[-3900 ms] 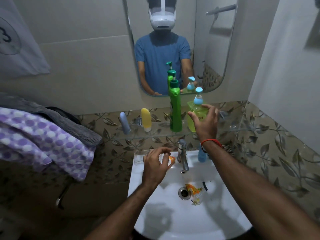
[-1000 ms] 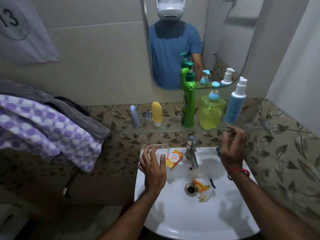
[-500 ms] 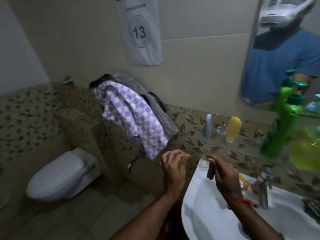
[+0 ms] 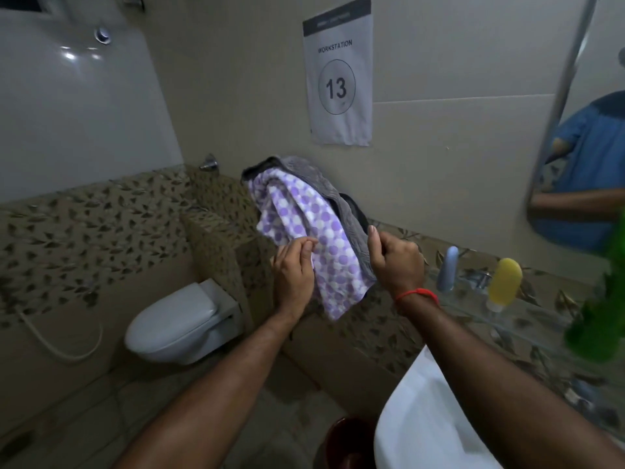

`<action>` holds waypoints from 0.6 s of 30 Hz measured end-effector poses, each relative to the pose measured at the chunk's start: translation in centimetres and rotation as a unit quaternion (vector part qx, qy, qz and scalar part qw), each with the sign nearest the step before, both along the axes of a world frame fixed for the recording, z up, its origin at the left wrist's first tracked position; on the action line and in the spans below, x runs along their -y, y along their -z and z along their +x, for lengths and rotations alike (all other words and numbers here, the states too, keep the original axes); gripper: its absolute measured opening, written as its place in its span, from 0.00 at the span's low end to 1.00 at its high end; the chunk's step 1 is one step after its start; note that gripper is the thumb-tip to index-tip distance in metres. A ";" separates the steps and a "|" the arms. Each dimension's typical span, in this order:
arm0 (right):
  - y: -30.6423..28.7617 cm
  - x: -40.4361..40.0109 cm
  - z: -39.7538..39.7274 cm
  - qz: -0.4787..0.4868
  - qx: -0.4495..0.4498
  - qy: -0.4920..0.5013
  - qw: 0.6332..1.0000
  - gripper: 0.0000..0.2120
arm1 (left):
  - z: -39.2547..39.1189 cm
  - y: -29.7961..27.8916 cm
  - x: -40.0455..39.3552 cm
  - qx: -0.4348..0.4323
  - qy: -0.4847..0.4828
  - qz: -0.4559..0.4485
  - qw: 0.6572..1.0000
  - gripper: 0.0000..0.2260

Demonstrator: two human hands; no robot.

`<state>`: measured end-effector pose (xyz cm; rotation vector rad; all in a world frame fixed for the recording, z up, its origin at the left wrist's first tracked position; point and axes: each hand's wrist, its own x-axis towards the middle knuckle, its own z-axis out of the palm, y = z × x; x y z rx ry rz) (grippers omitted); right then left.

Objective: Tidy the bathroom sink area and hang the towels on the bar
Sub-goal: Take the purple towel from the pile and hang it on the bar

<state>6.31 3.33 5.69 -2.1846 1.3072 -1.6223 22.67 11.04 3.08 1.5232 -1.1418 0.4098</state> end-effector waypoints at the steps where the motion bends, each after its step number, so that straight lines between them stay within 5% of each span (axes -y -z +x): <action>1: -0.8 0.5 0.4 -0.007 -0.012 0.004 1.000 0.22 | 0.3 -0.6 -0.1 0.009 -0.016 0.002 1.000 0.07; 6: -3.1 2.8 2.2 -0.058 -0.055 -0.026 0.996 0.14 | 1.9 -2.9 -0.1 0.042 -0.003 0.009 0.999 0.08; 12: -3.3 5.4 4.0 -0.031 -0.111 -0.042 0.992 0.27 | 4.4 -2.8 1.6 0.013 -0.076 0.210 0.975 0.29; 18: -3.5 8.9 8.0 0.013 -0.155 -0.061 0.986 0.33 | 8.2 -2.2 6.4 -0.019 -0.058 0.243 0.968 0.26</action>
